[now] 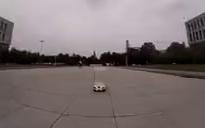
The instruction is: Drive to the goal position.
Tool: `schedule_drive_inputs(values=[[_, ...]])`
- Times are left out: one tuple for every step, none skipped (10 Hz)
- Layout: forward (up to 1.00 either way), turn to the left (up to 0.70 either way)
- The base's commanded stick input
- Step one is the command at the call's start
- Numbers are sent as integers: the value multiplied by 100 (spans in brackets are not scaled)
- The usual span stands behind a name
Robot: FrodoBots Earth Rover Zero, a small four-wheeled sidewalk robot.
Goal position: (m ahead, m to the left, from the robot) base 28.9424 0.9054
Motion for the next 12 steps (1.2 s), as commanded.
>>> schedule_drive_inputs(values=[[100, 0], [100, 0], [100, 0], [100, 0], [100, 0], [100, 0], [100, 0], [100, 0], [100, 0], [100, 0], [100, 0], [100, 0]])
